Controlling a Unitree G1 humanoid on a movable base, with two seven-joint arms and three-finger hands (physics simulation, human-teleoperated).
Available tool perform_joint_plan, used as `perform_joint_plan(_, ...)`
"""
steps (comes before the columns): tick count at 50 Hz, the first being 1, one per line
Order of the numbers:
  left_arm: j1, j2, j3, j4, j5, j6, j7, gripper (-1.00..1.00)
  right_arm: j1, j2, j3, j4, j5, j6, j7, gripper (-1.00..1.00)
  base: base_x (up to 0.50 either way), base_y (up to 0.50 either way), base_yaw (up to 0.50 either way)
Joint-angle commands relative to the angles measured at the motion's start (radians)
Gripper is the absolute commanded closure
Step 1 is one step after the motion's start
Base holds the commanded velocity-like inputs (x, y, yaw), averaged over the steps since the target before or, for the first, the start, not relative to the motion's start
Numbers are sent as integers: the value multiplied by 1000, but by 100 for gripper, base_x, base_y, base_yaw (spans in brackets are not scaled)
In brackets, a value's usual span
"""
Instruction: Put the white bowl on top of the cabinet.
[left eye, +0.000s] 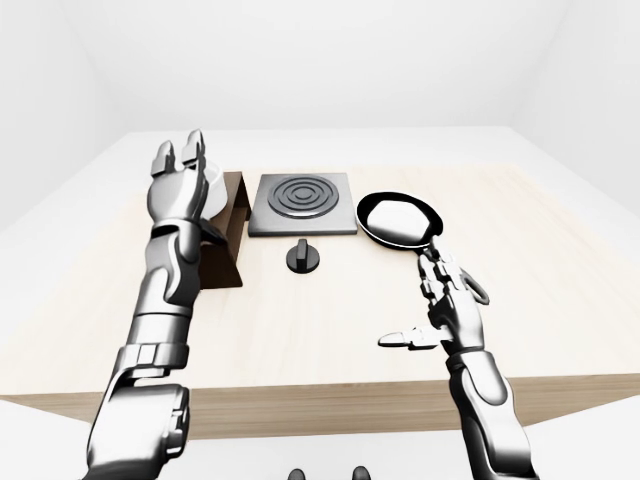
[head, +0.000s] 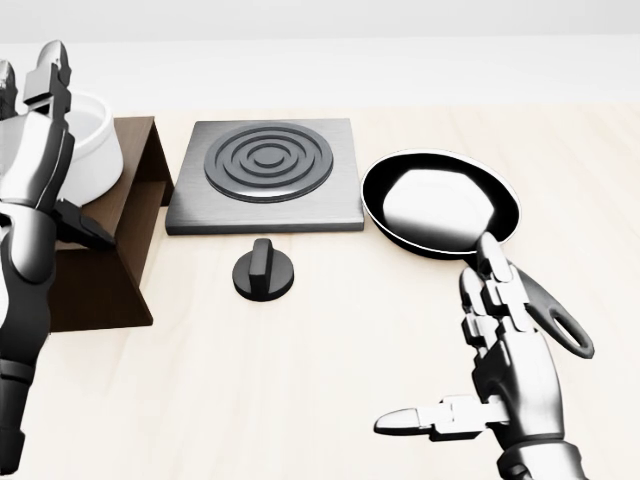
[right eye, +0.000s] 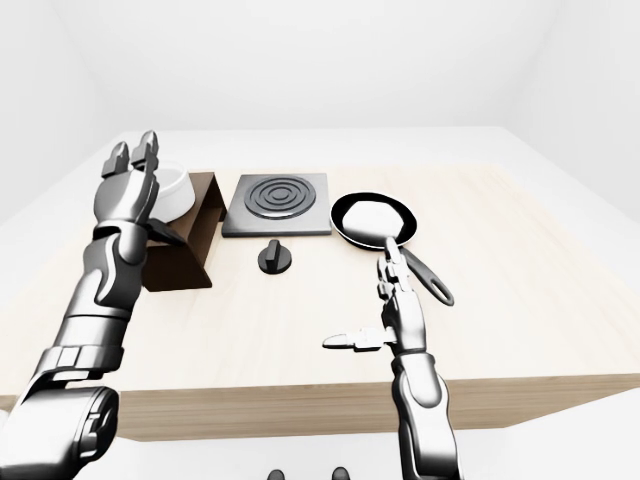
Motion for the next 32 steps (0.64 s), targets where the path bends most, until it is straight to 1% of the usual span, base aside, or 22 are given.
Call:
perform_joint_plan(1,178,-59,28,-438,166,0,-205,-100,1,0,3,0,-2,0,0,-100,0,0,0)
perform_joint_plan(2,178,-61,30,-439,168,0,-207,-100,1,0,3,0,-2,0,0,-100,0,0,0)
perform_joint_plan(5,216,-79,32,-527,203,0,-241,-100,1,0,4,1,-3,-2,0,-100,0,0,0)
perform_joint_plan(7,226,-86,36,-550,217,0,-252,-100,2,0,4,1,-4,-2,0,-100,0,0,0)
perform_joint_plan(9,271,-106,35,-665,247,0,-294,-100,-3,1,4,10,-5,-5,-2,-100,0,0,0)
perform_joint_plan(12,292,-124,42,-721,270,0,-314,-100,-4,1,6,12,-6,-6,-3,-100,0,0,0)
perform_joint_plan(15,347,-166,35,-894,291,0,-364,-100,-20,2,13,43,-20,-21,-13,-100,0,0,0)
perform_joint_plan(16,348,-170,38,-897,294,0,-366,-100,-21,2,13,44,-20,-21,-14,-100,0,0,0)
perform_joint_plan(17,373,-190,32,-964,283,0,-377,-100,-24,1,15,48,-23,-22,-17,-100,0,0,0)
perform_joint_plan(18,388,-206,28,-992,269,0,-395,-100,-25,1,15,45,-23,-20,-17,-100,0,0,0)
perform_joint_plan(19,427,-235,7,-1049,237,0,-406,-100,-29,0,15,32,-26,-10,-22,-100,0,0,0)
perform_joint_plan(20,429,-240,8,-1053,237,0,-408,-100,-29,0,15,31,-26,-9,-23,-100,0,0,0)
perform_joint_plan(21,470,-282,-25,-1120,156,0,-445,-100,-40,0,18,27,-35,0,-30,-100,0,0,0)
perform_joint_plan(22,484,-309,-39,-1154,125,0,-471,-100,-46,-1,20,27,-40,4,-34,-100,0,0,0)
perform_joint_plan(24,539,-335,-84,-1202,92,0,-501,-100,-60,-1,25,21,-54,16,-44,-100,0,0,0)
perform_joint_plan(25,561,-355,-101,-1228,68,0,-529,-100,-66,-1,26,18,-59,23,-48,-100,0,0,0)
perform_joint_plan(26,589,-370,-124,-1251,62,0,-539,-100,-76,-2,27,12,-62,35,-52,-100,0,0,0)
perform_joint_plan(27,630,-372,-154,-1251,70,0,-511,-100,-92,-3,27,6,-68,35,-59,-100,0,0,0)
perform_joint_plan(28,632,-375,-154,-1251,72,0,-511,-100,-93,-3,27,6,-68,35,-59,-100,0,0,0)
perform_joint_plan(30,676,-391,-184,-1254,56,0,-510,-100,-115,-4,29,-8,-77,35,-68,-100,0,0,0)
perform_joint_plan(31,723,-392,-219,-1246,46,0,-493,-100,-123,-3,30,-14,-85,35,-75,-100,0,0,0)
perform_joint_plan(32,726,-393,-220,-1245,46,0,-493,-100,-124,-3,31,-14,-85,35,-76,-100,0,0,0)
